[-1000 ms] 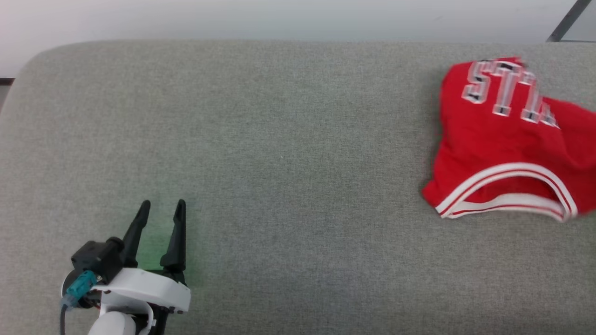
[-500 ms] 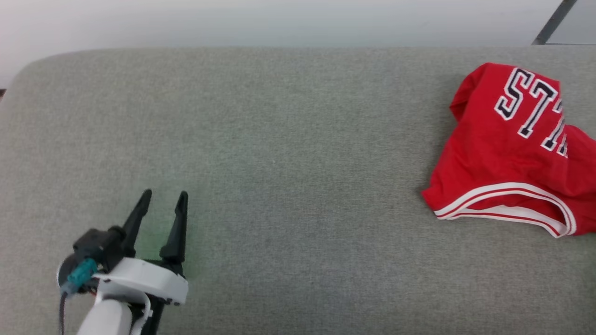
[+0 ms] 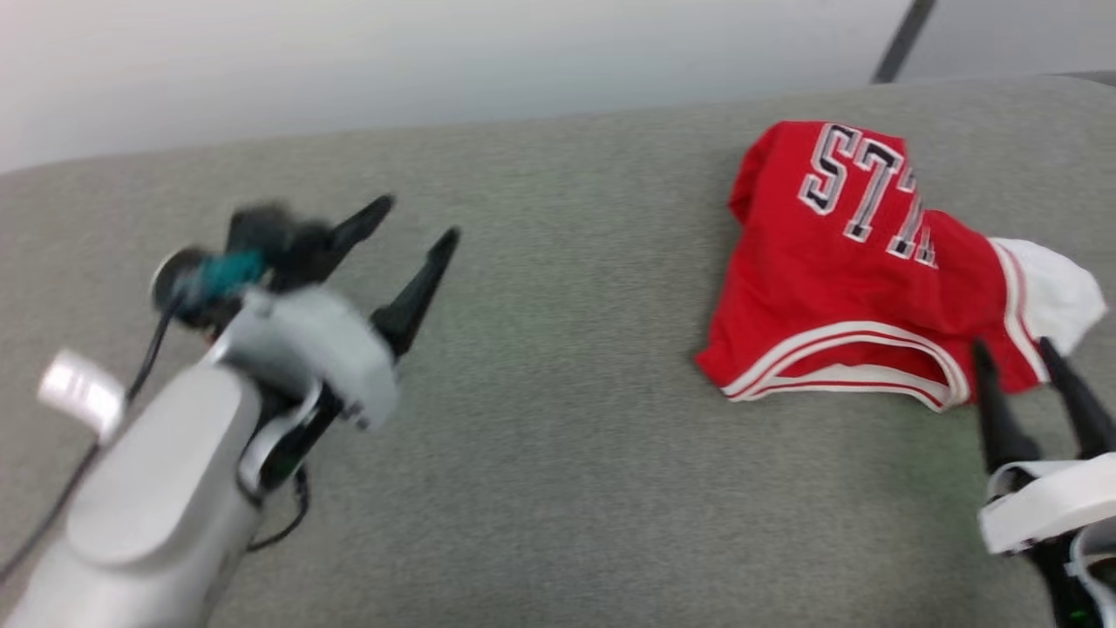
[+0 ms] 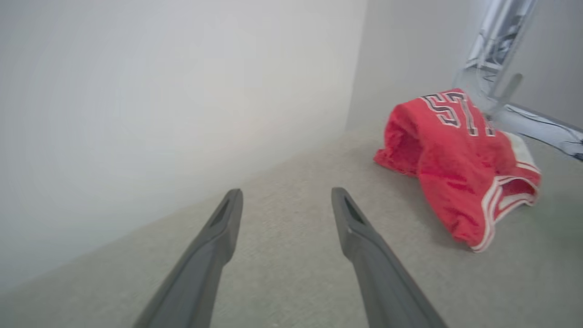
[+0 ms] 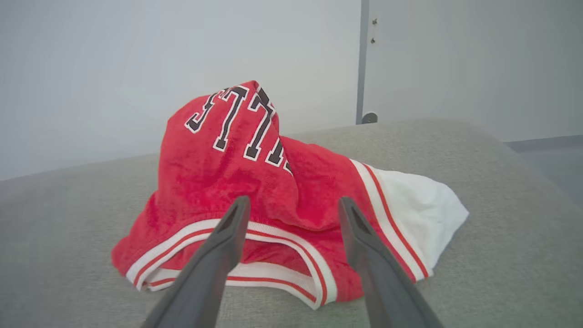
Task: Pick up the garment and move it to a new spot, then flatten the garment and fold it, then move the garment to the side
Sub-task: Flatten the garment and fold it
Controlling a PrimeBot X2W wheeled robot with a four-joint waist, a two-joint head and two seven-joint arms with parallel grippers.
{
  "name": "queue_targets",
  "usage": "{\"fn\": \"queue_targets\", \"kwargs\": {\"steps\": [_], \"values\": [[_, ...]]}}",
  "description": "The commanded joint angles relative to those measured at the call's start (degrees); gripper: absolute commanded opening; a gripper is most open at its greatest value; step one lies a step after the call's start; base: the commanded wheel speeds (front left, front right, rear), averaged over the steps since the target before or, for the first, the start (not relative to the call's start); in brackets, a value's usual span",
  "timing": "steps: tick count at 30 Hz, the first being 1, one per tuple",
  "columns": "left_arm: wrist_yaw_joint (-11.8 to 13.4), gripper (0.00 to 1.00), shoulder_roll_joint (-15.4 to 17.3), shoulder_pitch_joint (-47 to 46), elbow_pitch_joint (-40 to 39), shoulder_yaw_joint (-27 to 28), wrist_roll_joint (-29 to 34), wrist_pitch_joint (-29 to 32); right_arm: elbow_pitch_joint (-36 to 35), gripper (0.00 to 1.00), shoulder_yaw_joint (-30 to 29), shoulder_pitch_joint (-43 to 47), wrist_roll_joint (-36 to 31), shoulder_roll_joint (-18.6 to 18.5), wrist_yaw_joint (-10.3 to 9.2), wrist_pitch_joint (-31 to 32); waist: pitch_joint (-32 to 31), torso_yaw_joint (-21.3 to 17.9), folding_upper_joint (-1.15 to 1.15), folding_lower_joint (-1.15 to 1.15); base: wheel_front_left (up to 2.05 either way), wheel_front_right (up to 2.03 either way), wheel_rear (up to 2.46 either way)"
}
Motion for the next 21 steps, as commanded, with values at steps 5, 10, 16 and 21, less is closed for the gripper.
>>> {"fn": "queue_targets", "kwargs": {"steps": [5, 10, 16, 21], "values": [[0.0, 1.0, -0.8, -10.5, 0.6, -11.3, -15.4, 15.8, -1.8, 1.0, 2.7, 1.4, 1.3, 2.8, -0.06, -2.4, 1.0, -6.8, 0.0, 0.0, 0.0, 0.0, 0.0], [0.0, 1.0, -4.2, -16.8, 5.0, -17.7, -29.6, 28.7, -2.5, 1.0, 3.0, 0.5, 1.8, 4.0, -0.06, -3.6, 3.6, -10.8, 0.0, 0.0, 0.0, 0.0, 0.0], [0.0, 1.0, -7.0, -20.4, 11.7, -19.7, -39.0, 35.5, -1.2, 1.0, 3.8, -1.6, 2.2, 5.3, -0.06, -5.4, 7.3, -15.1, 0.0, 0.0, 0.0, 0.0, 0.0], [0.0, 1.0, -7.3, -21.9, 16.8, -21.6, -39.5, 35.1, 0.6, 1.0, 5.0, -2.9, 2.9, 6.1, -0.06, -7.1, 9.6, -17.5, 0.0, 0.0, 0.0, 0.0, 0.0]]}}
